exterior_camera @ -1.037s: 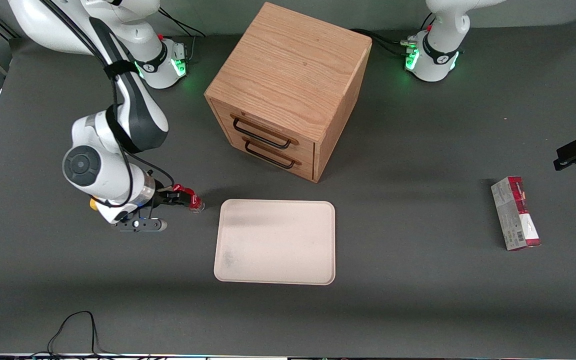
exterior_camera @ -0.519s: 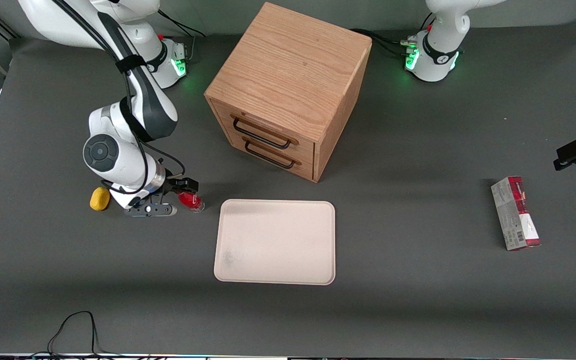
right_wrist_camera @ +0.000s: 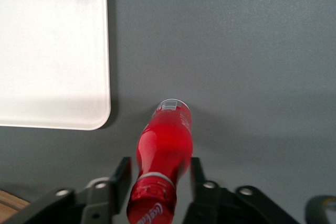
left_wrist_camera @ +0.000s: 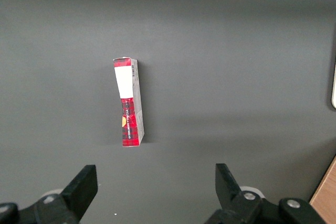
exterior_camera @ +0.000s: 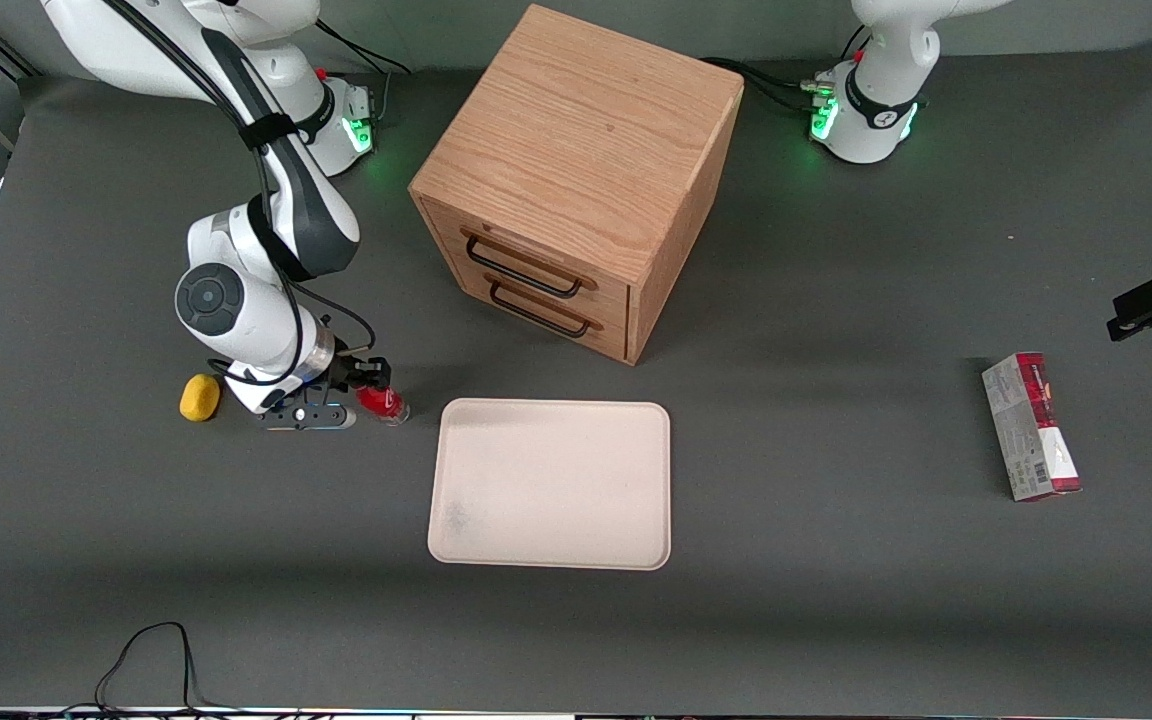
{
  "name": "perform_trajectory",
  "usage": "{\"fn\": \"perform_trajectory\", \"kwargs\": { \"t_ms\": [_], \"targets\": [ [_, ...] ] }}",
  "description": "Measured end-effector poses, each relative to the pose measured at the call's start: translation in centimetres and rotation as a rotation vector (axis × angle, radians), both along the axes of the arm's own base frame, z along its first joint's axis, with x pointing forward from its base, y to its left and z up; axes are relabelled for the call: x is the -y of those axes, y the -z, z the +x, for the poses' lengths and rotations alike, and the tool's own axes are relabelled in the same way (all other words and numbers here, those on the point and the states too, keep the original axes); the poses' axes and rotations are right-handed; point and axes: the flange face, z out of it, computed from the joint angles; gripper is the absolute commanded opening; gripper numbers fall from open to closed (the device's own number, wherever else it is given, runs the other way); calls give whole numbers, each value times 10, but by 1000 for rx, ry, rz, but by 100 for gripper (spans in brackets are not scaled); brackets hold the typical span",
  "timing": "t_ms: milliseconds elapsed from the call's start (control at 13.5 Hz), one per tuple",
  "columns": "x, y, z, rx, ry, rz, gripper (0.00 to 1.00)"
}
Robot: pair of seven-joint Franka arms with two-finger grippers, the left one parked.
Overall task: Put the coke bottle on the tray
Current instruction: 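Align the open right gripper over the bottle and close on it, then lift the bottle and carry it onto the white tray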
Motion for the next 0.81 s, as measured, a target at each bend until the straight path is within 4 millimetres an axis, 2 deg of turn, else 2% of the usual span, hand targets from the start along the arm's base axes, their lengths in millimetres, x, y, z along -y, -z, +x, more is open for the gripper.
{"fn": "perform_trajectory", "kwargs": {
  "t_ms": [74,222,370,519,667,815],
  "targets": [
    [0,-1,0,2,-1,-1,7],
    [1,-3,1,6,0,0,6],
    [-1,-16,9,22,0,5,6],
    [-3,-54,26,12,0,5,6],
    [-7,-105,47,-2,-2,5,6],
    [-10,-148,66,-4,-4,10,6]
  ]
}}
